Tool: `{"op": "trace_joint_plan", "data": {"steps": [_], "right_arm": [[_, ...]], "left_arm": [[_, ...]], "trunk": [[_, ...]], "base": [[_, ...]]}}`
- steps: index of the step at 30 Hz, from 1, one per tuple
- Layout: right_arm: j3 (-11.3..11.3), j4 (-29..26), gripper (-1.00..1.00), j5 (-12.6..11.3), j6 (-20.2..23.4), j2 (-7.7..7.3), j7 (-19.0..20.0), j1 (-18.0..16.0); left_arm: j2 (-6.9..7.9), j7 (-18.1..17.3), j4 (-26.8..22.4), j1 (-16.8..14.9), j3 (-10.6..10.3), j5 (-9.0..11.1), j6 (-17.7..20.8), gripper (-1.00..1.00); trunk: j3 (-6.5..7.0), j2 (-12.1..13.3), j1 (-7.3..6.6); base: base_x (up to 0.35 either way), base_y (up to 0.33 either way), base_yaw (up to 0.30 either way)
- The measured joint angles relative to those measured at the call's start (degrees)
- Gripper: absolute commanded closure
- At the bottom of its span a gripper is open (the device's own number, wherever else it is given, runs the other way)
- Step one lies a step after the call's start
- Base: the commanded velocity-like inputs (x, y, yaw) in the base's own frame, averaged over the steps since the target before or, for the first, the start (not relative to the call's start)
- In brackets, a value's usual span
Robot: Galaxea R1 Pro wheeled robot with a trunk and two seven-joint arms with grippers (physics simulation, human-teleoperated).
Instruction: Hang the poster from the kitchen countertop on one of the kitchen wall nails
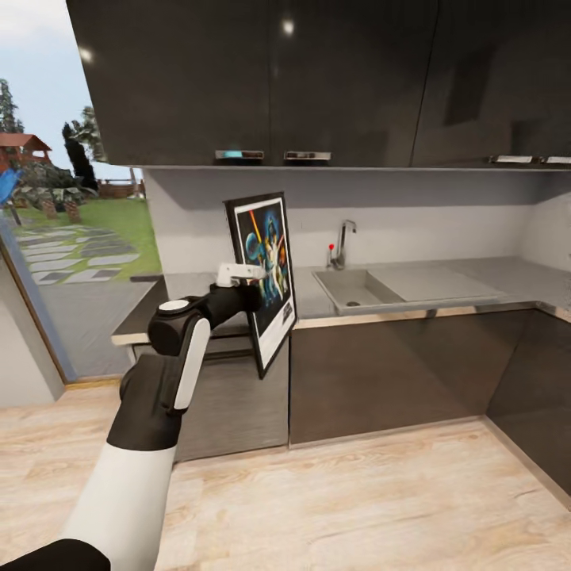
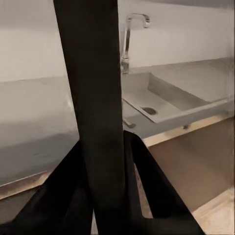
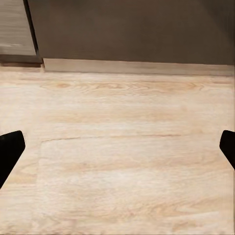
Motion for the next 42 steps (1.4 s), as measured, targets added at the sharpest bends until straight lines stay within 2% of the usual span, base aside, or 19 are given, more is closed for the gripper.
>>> {"op": "trace_joint_plan", "data": {"steps": [1,2,7,11,14,16,18,19,22,23,24,25,27,29,34,36,37,39,42], "right_arm": [[0.0,0.0,-1.00,0.0,0.0,0.00,0.0,0.0],[0.0,0.0,-1.00,0.0,0.0,0.00,0.0,0.0],[-0.1,0.1,-1.00,0.0,0.0,-0.15,0.0,0.0],[-0.2,0.5,-1.00,0.0,0.2,-0.82,0.2,0.0],[-0.2,2.0,-1.00,-0.1,0.3,-2.44,0.5,-0.2],[-0.2,2.5,-1.00,-0.2,0.3,-3.19,1.5,-0.5],[-0.2,2.7,-1.00,-0.3,0.4,-3.40,2.9,-1.1],[-0.2,2.7,-1.00,-0.3,0.5,-3.58,4.8,-1.8],[-0.2,2.1,-1.00,-0.4,2.2,-4.25,10.2,-2.9],[-0.3,0.3,-1.00,-0.5,4.4,-5.33,14.6,-3.4],[-0.3,-0.7,-1.00,-0.5,5.3,-5.84,16.2,-3.6],[-0.4,-4.2,-1.00,-0.9,8.5,-7.17,21.0,-3.8],[-1.7,-8.4,-1.00,-2.1,12.2,-7.99,25.9,-3.9],[-3.6,-11.5,-1.00,-3.1,15.0,-8.28,29.4,-4.0],[-11.4,-22.6,-1.00,-5.1,26.2,-8.73,43.4,-4.2],[-14.2,-27.7,-1.00,-5.3,30.8,-8.97,48.0,-4.6],[-15.3,-29.8,-1.00,-5.4,33.5,-9.47,50.5,-5.7],[-15.9,-30.8,-1.00,-5.5,36.3,-10.02,53.6,-7.9],[-16.2,-31.3,-1.00,-5.4,39.1,-10.53,58.0,-10.7]], "left_arm": [[0.00,-1.0,0.0,0.0,-0.1,0.0,0.0,1.00],[0.00,-5.2,0.0,0.0,-0.4,0.6,-0.1,1.00],[0.00,-14.1,0.0,0.0,-0.4,-0.1,-0.1,1.00],[0.43,-23.4,0.1,0.0,0.9,-0.2,0.0,1.00],[2.46,-29.8,0.3,0.0,2.3,-0.3,0.0,1.00],[5.46,-36.7,0.6,0.0,2.9,-0.3,0.1,1.00],[7.28,-41.0,0.7,0.0,3.2,-0.4,0.1,1.00],[9.00,-45.0,0.8,0.0,3.6,-0.4,0.1,1.00],[12.31,-52.3,0.9,0.0,4.9,-0.5,0.0,1.00],[14.92,-56.6,1.1,0.0,5.8,-0.6,-0.1,1.00],[15.94,-58.1,1.2,0.0,6.1,-0.6,-0.1,1.00],[18.00,-61.2,2.5,0.0,6.5,-0.7,-0.4,1.00],[19.25,-63.2,4.1,0.6,6.7,-0.6,-1.3,1.00],[19.70,-64.0,4.9,1.8,6.8,-0.5,-2.5,1.00],[20.35,-65.7,7.0,5.9,6.8,-0.4,-8.0,1.00],[20.40,-69.2,8.7,8.3,6.8,-0.4,-11.4,1.00],[20.39,-70.9,10.4,9.9,6.8,-0.5,-15.3,1.00],[20.38,-71.8,12.2,11.5,6.8,-0.4,-19.6,1.00],[20.38,-72.5,14.3,13.1,6.9,-0.4,-23.0,1.00]], "trunk": [[0.00,0.0,0.00],[0.00,0.0,0.00],[0.00,0.0,-0.03],[0.00,0.0,-0.03],[0.00,0.0,-0.03],[0.00,0.0,-0.03],[0.00,0.0,-0.03],[0.00,0.0,-0.03],[0.00,0.0,-0.03],[0.00,0.0,-0.04],[0.00,0.0,-0.03],[0.00,0.0,-0.03],[0.00,0.0,-0.03],[0.00,0.0,-0.03],[0.00,0.0,-0.03],[0.00,0.0,-0.03],[0.01,0.0,-0.03],[0.01,0.0,-0.03],[0.01,0.0,-0.03]], "base": [[-0.292,0.000,0.000],[-0.269,0.000,0.000],[-0.102,0.000,0.000],[-0.016,0.000,0.000],[-0.004,0.000,0.000],[-0.002,0.000,0.000],[-0.001,0.000,0.000],[0.000,0.000,0.000],[0.000,0.000,0.000],[0.000,0.000,0.000],[0.000,0.000,0.000],[0.000,0.000,0.000],[0.000,0.000,0.000],[0.000,0.000,0.000],[0.000,0.000,0.000],[0.000,0.000,0.000],[0.000,0.000,0.000],[0.000,0.000,0.000],[0.000,0.000,0.000]]}}
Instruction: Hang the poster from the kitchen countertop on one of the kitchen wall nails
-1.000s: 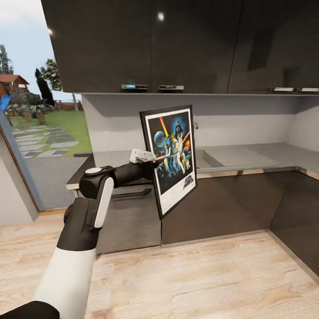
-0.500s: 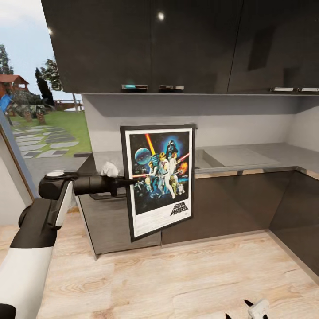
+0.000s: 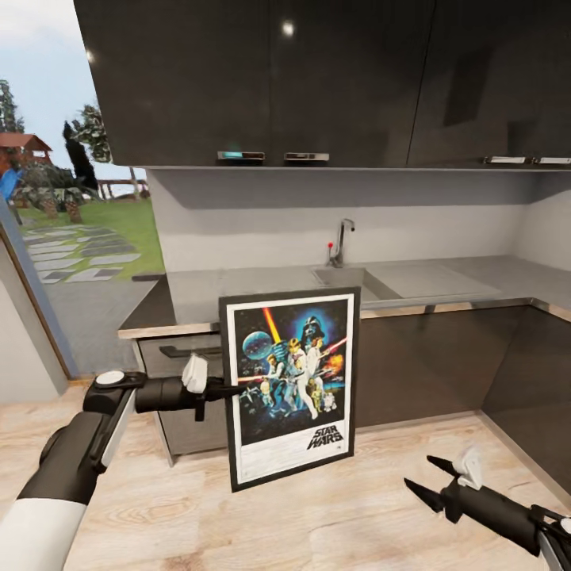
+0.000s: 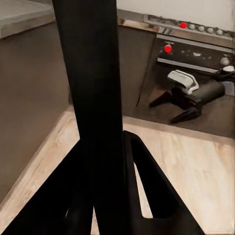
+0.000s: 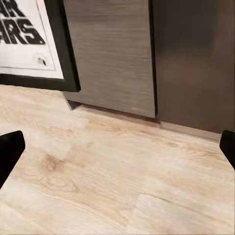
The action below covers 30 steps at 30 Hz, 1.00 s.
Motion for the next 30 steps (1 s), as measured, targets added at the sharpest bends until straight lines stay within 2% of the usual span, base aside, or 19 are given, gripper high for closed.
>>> {"op": "trace_joint_plan", "data": {"steps": [1,6,8,9,11,14,17,26,30], "right_arm": [[-0.1,-0.1,-1.00,0.0,1.1,-0.13,2.1,-1.2],[-0.2,0.5,-1.00,0.1,4.2,-0.36,7.6,-4.5],[-0.2,1.8,-1.00,0.2,6.2,-0.44,10.5,-6.8],[-0.2,2.8,-1.00,0.3,7.0,-0.64,11.8,-7.7],[-0.2,4.7,-1.00,0.3,7.9,-2.10,14.1,-8.8],[-0.3,6.3,-1.00,0.1,8.3,-3.44,15.5,-9.2],[-0.3,6.9,-1.00,0.1,8.4,-3.85,17.4,-9.3],[0.1,7.1,-1.00,0.3,8.1,-4.12,21.6,-9.3],[0.4,6.8,-1.00,0.3,8.1,-4.13,25.7,-9.3]], "left_arm": [[0.00,-0.6,0.6,0.7,0.0,0.1,-0.9,1.00],[-0.07,-3.9,1.5,2.7,0.0,1.2,-2.5,1.00],[-0.08,-5.6,1.7,3.3,0.0,1.4,-3.7,1.00],[-0.06,-6.4,1.7,3.4,0.0,1.5,-4.2,1.00],[-0.02,-7.7,1.8,3.6,0.0,1.6,-4.8,1.00],[-0.02,-8.2,1.8,3.7,0.0,1.6,-5.0,1.00],[-0.01,-8.3,1.8,3.7,0.0,1.7,-5.0,1.00],[0.00,-8.4,1.8,3.7,0.0,1.7,-5.1,1.00],[-0.03,-8.4,1.7,3.7,0.0,1.7,-5.0,1.00]], "trunk": [[0.00,0.0,0.00],[0.00,0.0,0.00],[0.00,0.0,0.00],[0.00,0.0,0.00],[0.00,0.0,0.00],[0.00,0.0,0.00],[0.00,0.0,0.00],[0.00,0.0,0.00],[0.00,0.0,0.00]], "base": [[0.000,0.000,0.000],[0.000,0.000,0.000],[0.000,0.000,0.000],[0.000,0.000,0.000],[0.000,0.000,0.000],[0.000,0.000,0.000],[0.000,0.000,0.000],[0.000,0.000,0.000],[0.000,0.000,0.000]]}}
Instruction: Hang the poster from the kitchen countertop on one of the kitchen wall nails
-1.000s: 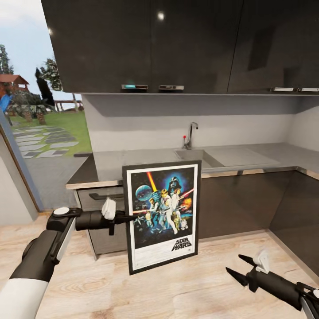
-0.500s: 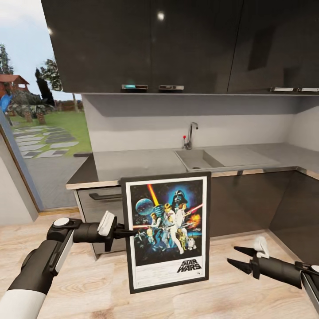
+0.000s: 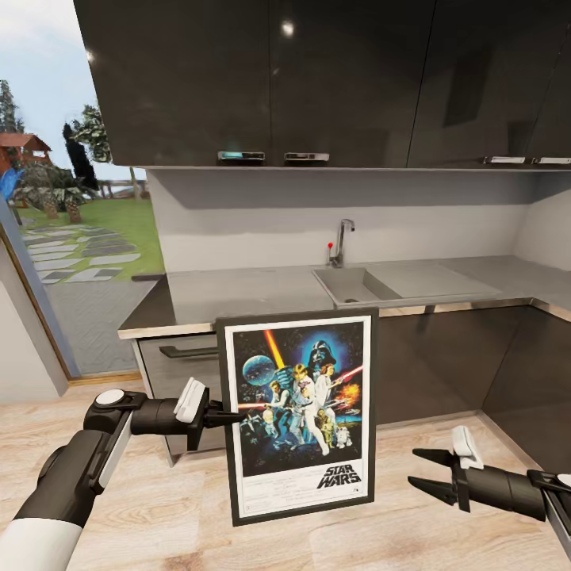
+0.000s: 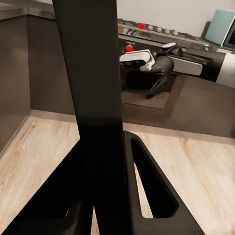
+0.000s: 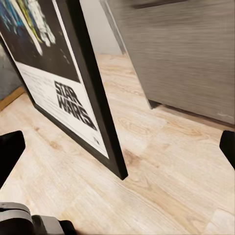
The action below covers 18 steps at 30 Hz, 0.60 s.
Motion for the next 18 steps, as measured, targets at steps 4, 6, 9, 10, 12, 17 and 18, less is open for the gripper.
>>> {"op": "trace_joint_plan", "data": {"steps": [4,6,9,10,12,17,18], "right_arm": [[0.6,-0.2,-1.00,0.0,0.0,0.05,1.0,0.0],[2.4,-0.2,-1.00,0.0,0.1,0.07,1.1,0.0],[4.6,-0.2,-1.00,0.0,0.1,0.12,1.2,-0.1],[5.0,-0.2,-1.00,0.0,0.1,0.13,1.2,-0.1],[5.4,-0.2,-1.00,-0.1,0.0,0.15,1.2,-0.1],[6.2,-0.1,-1.00,-0.1,0.0,0.32,1.2,-0.1],[6.2,-0.1,-1.00,-0.1,0.0,0.34,1.2,-0.1]], "left_arm": [[-0.05,0.0,-0.2,0.0,-0.1,0.0,0.0,1.00],[-0.06,0.0,-0.2,0.0,-0.1,0.0,0.0,1.00],[-0.06,0.0,-0.3,0.0,-0.1,0.0,0.0,1.00],[-0.06,0.0,-0.3,0.0,-0.1,0.0,0.1,1.00],[-0.06,0.0,-0.4,0.0,-0.1,0.0,0.1,1.00],[-0.06,0.0,-0.5,0.0,-0.2,0.0,0.0,1.00],[-0.06,0.0,-0.5,0.0,-0.2,0.1,0.0,1.00]], "trunk": [[0.00,0.0,0.00],[0.00,0.0,0.00],[0.00,0.0,0.00],[0.00,0.0,0.00],[0.00,0.0,0.00],[0.00,0.0,0.00],[0.00,0.0,0.00]], "base": [[0.000,0.000,0.000],[0.000,0.000,0.000],[0.000,0.000,0.000],[0.000,0.000,0.000],[0.000,0.000,0.000],[0.000,0.000,0.000],[0.000,0.000,0.000]]}}
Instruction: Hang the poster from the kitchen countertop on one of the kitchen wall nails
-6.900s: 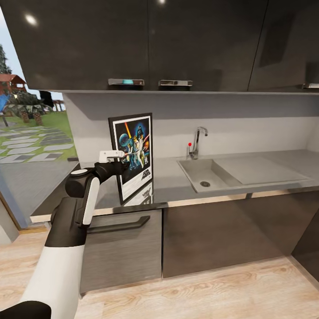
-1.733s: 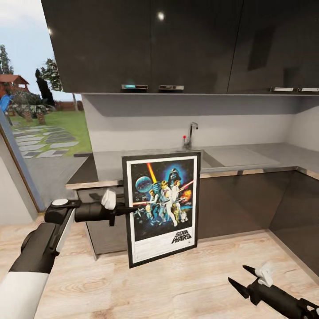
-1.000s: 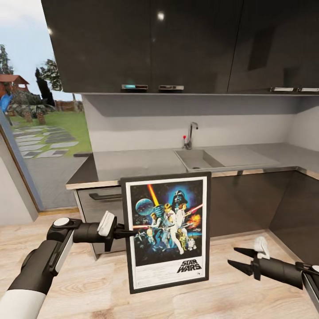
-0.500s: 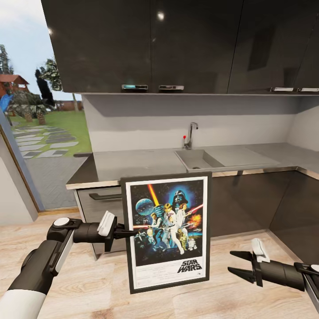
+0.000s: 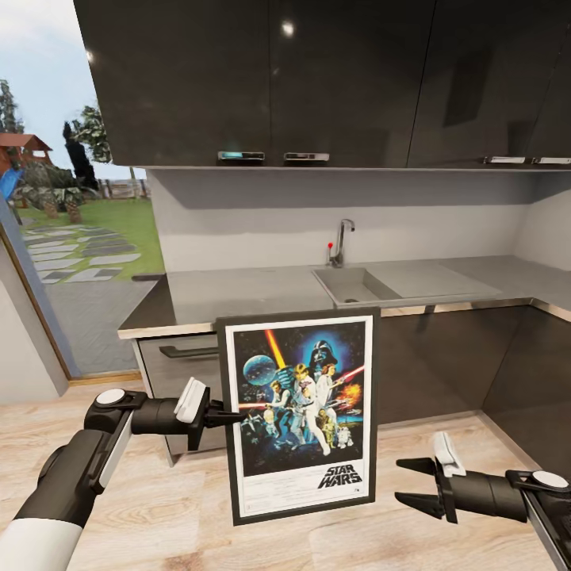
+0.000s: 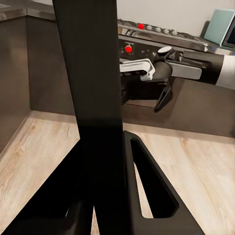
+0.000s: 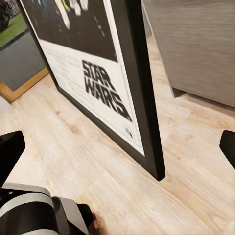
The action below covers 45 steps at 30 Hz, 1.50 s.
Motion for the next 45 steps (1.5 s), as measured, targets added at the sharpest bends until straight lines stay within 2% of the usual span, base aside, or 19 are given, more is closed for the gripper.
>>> {"op": "trace_joint_plan", "data": {"steps": [9,18,31,37,45], "right_arm": [[0.1,0.2,-1.00,0.0,0.0,0.22,0.0,0.0],[0.2,0.3,-1.00,0.0,0.0,0.27,0.0,0.0],[0.3,0.3,-1.00,-0.1,-0.4,0.30,0.1,0.0],[1.6,0.4,-1.00,-0.1,-3.9,0.35,2.5,0.0],[2.0,0.4,-1.00,-0.1,-4.6,0.36,3.0,0.0]], "left_arm": [[-0.31,0.0,-0.5,0.0,-0.3,0.0,0.2,1.00],[-0.35,0.2,-2.4,0.0,-4.6,0.0,0.6,1.00],[-0.35,0.2,-2.6,0.0,-4.8,0.0,0.7,1.00],[-0.35,0.2,-2.7,0.0,-4.8,0.0,0.7,1.00],[-0.35,0.2,-2.7,0.0,-4.8,0.0,0.7,1.00]], "trunk": [[0.00,0.0,0.00],[0.00,0.0,0.00],[0.00,0.0,0.00],[0.00,0.0,0.00],[0.00,0.0,0.00]], "base": [[0.000,0.000,0.000],[0.000,0.000,0.000],[0.000,0.000,0.000],[0.000,0.000,0.000],[0.000,0.000,0.000]]}}
